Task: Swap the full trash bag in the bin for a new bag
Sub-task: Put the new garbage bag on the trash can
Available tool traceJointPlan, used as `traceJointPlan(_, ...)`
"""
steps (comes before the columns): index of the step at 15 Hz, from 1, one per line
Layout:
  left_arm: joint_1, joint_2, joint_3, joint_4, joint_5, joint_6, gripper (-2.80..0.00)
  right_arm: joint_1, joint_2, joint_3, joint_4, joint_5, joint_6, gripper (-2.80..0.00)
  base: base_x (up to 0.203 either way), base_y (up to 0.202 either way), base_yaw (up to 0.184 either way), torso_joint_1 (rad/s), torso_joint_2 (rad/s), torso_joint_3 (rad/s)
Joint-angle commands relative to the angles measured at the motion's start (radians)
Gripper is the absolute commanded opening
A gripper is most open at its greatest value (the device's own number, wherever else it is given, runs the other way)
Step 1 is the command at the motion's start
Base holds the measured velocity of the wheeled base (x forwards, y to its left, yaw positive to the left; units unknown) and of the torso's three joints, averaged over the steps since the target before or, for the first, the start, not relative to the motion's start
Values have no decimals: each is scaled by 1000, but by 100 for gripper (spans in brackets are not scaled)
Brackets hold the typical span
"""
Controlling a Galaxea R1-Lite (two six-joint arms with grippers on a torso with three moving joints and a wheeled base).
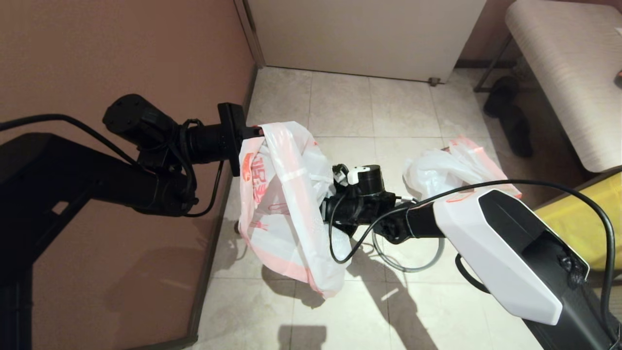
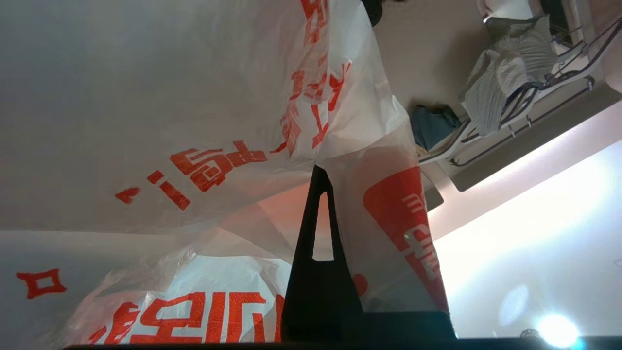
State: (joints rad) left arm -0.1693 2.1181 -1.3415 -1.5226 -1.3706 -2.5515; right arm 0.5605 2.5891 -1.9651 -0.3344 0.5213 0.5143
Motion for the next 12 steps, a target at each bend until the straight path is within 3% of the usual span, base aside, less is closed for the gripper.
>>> traceJointPlan(1,21,42,-10,-47,-7,-6,-280,-9,20,3,3,-30,3,-280,0,0,0,0,0,0)
traceJointPlan(6,79,111,3,-47,-8,183,-280,-39,116,2,-95,-191,-20,-280,0,0,0,0,0,0)
traceJointPlan(9,79,109,78,-47,31,342,-280,-38,47,28,-99,-210,-17,-280,0,0,0,0,0,0)
traceJointPlan(12,79,97,94,-47,55,373,-280,-13,-105,95,-67,-209,4,-280,0,0,0,0,0,0)
